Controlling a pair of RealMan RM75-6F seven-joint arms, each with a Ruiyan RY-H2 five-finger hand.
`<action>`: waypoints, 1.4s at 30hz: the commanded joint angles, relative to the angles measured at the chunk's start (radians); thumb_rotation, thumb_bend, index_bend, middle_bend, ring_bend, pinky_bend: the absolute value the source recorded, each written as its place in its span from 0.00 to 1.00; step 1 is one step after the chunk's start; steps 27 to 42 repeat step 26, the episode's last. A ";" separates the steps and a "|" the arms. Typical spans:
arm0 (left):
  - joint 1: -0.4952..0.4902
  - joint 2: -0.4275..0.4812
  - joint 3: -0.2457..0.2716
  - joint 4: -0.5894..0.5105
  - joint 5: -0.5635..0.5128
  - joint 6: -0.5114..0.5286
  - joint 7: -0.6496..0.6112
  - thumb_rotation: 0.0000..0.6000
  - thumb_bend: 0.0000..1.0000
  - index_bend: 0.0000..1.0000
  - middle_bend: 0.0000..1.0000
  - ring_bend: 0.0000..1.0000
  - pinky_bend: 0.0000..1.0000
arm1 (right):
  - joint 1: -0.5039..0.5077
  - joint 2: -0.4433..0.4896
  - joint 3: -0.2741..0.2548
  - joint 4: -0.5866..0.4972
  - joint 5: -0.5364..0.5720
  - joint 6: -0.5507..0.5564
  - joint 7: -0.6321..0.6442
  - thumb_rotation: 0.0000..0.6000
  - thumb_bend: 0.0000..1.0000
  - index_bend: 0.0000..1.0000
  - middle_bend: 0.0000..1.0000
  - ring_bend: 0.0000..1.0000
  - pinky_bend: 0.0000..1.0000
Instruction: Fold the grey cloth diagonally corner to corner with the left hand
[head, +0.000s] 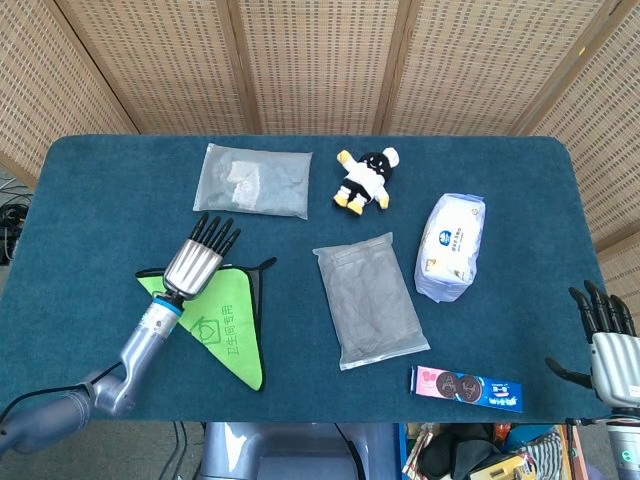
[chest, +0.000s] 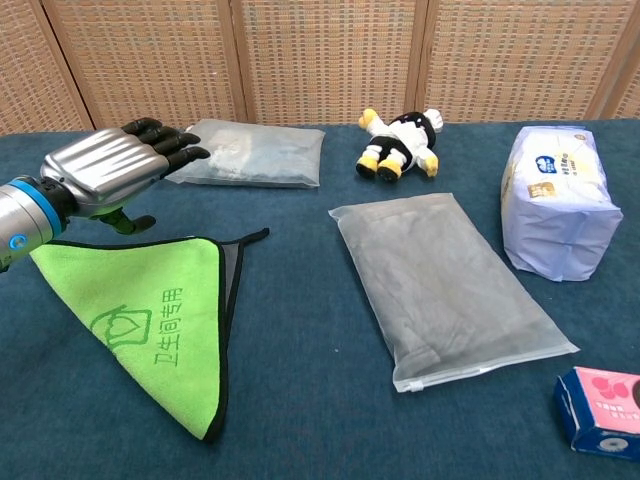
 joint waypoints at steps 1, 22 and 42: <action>0.023 0.014 -0.009 -0.048 -0.009 0.044 -0.039 1.00 0.36 0.00 0.00 0.00 0.00 | -0.001 0.002 0.001 0.000 0.003 0.000 0.001 1.00 0.00 0.00 0.00 0.00 0.00; 0.447 0.303 0.249 -0.565 0.065 0.484 -0.146 1.00 0.30 0.00 0.00 0.00 0.00 | 0.003 0.026 -0.015 -0.029 -0.021 -0.007 -0.045 1.00 0.00 0.00 0.00 0.00 0.00; 0.479 0.304 0.260 -0.523 0.088 0.524 -0.171 1.00 0.30 0.00 0.00 0.00 0.00 | 0.005 0.022 -0.017 -0.031 -0.026 -0.008 -0.060 1.00 0.00 0.00 0.00 0.00 0.00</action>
